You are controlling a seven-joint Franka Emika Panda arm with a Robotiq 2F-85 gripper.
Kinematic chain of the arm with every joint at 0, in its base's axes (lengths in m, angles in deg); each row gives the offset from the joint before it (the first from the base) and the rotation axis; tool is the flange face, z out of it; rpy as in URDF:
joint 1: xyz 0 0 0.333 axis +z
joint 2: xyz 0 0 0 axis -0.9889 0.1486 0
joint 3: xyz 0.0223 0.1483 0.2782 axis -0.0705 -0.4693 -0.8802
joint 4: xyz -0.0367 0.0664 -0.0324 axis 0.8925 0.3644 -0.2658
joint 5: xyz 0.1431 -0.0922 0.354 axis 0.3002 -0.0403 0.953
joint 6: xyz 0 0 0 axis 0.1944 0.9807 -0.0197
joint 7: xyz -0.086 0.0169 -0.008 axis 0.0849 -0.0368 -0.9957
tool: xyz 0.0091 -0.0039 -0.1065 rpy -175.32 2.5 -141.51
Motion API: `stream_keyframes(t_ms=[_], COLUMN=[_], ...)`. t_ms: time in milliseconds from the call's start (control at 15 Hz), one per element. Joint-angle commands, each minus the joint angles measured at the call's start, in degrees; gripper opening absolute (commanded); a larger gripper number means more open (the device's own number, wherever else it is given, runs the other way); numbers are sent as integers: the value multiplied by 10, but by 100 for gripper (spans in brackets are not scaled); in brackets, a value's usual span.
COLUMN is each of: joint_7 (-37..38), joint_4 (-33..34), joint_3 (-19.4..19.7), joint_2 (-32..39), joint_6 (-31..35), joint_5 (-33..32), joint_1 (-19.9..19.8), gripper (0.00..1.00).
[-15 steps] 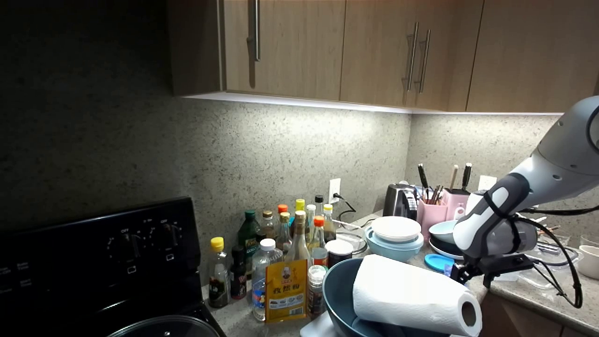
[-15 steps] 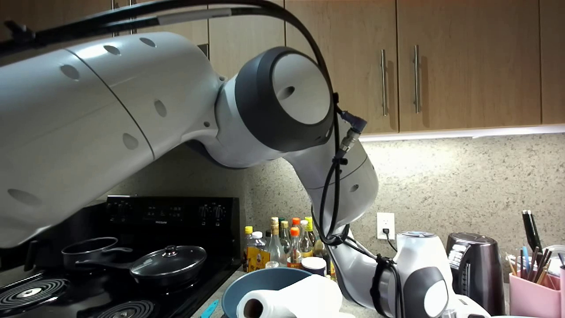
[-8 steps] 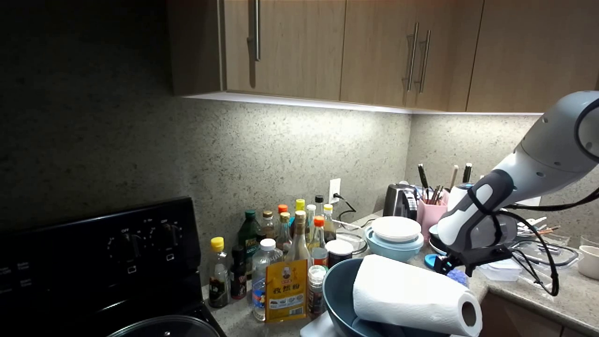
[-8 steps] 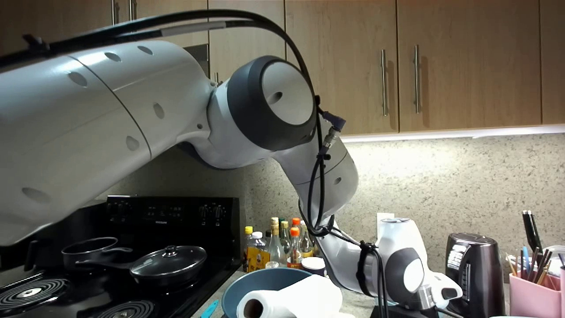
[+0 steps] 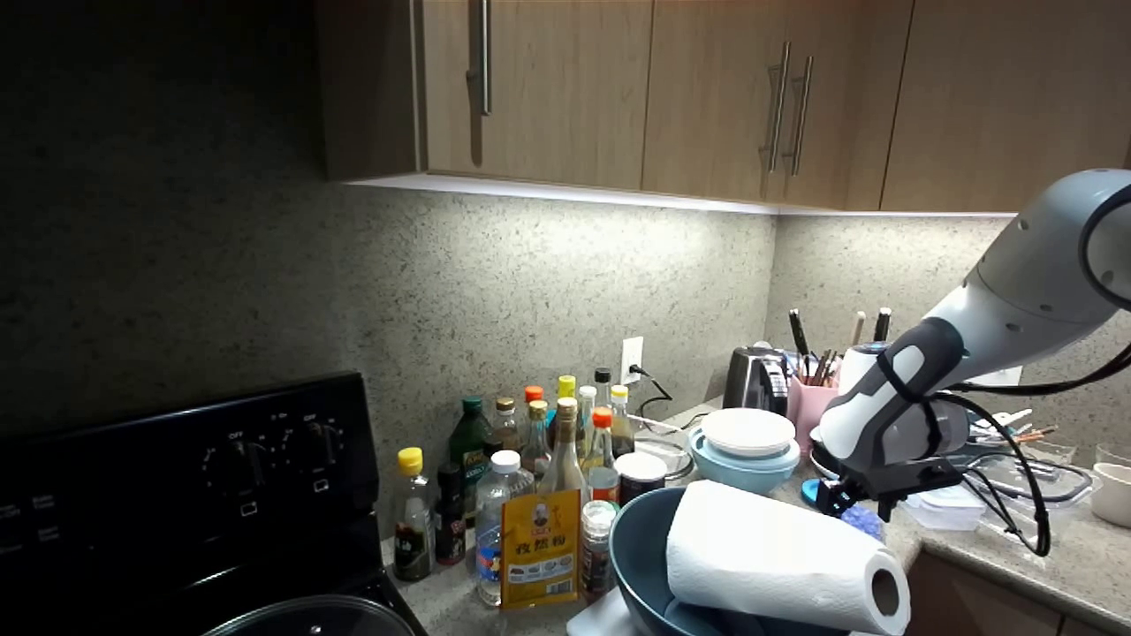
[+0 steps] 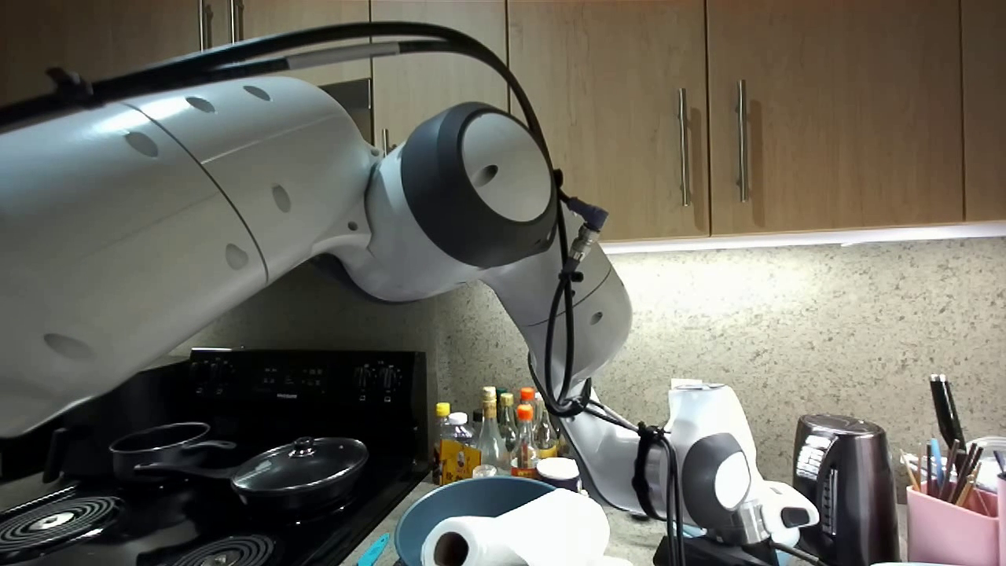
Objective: Place the paper towel roll and blue sponge in the blue bowl on the left
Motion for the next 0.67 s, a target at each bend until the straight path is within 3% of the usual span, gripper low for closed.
stream_keyframes(t_ms=[0,600], joint_7=[-1,-10], joint_4=[8,21], joint_3=[-7,-14], joint_2=[10,27], joint_6=[5,1], joint_5=[-1,0], joint_1=[-6,-16], gripper=[100,100])
